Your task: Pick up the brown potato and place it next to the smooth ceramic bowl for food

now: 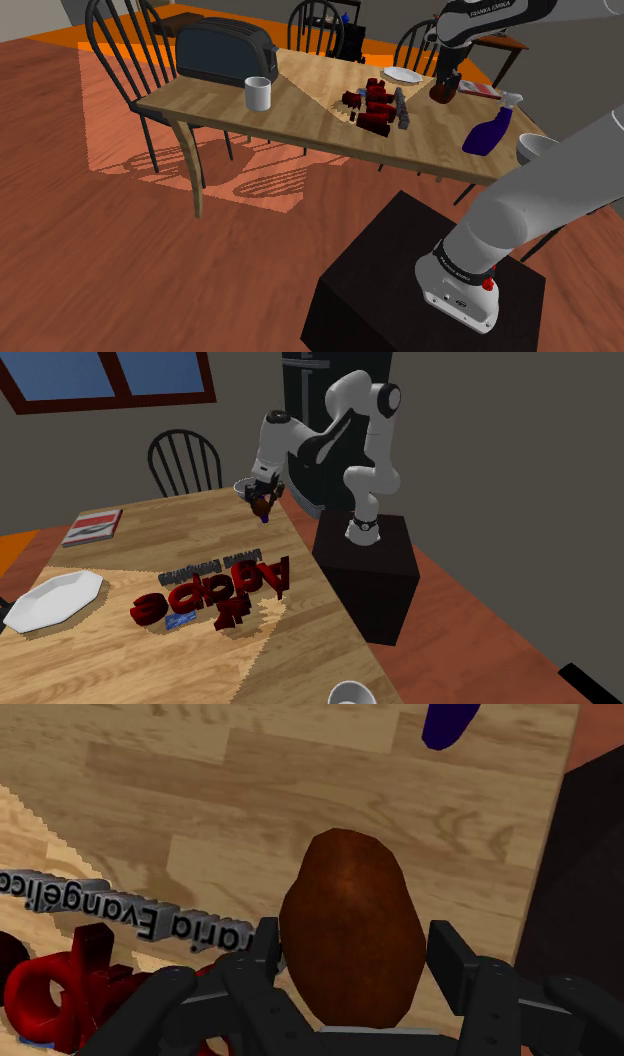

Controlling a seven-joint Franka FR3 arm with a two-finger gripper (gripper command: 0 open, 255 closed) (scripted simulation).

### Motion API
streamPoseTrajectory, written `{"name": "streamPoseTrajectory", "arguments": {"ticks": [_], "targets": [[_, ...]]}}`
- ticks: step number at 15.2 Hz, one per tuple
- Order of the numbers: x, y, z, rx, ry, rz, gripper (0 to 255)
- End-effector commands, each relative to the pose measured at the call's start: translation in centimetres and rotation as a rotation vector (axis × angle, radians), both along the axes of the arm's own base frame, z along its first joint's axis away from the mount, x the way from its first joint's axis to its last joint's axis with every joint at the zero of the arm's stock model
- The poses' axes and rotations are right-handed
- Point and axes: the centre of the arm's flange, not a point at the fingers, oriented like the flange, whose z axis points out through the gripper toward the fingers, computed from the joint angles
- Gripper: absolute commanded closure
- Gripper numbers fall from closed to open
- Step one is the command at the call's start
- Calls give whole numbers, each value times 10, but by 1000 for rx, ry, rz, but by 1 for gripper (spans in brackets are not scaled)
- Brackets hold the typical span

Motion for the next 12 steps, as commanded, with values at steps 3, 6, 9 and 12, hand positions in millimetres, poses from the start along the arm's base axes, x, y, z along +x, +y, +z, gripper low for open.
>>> {"name": "streamPoseTrajectory", "arguments": {"ticks": [3,6,9,12], "targets": [[-35,-41,-2,0,1,1,255],[-62,-70,-2,0,1,1,255],[-89,-99,-2,0,1,1,255],[-115,-128,-2,0,1,1,255]]}}
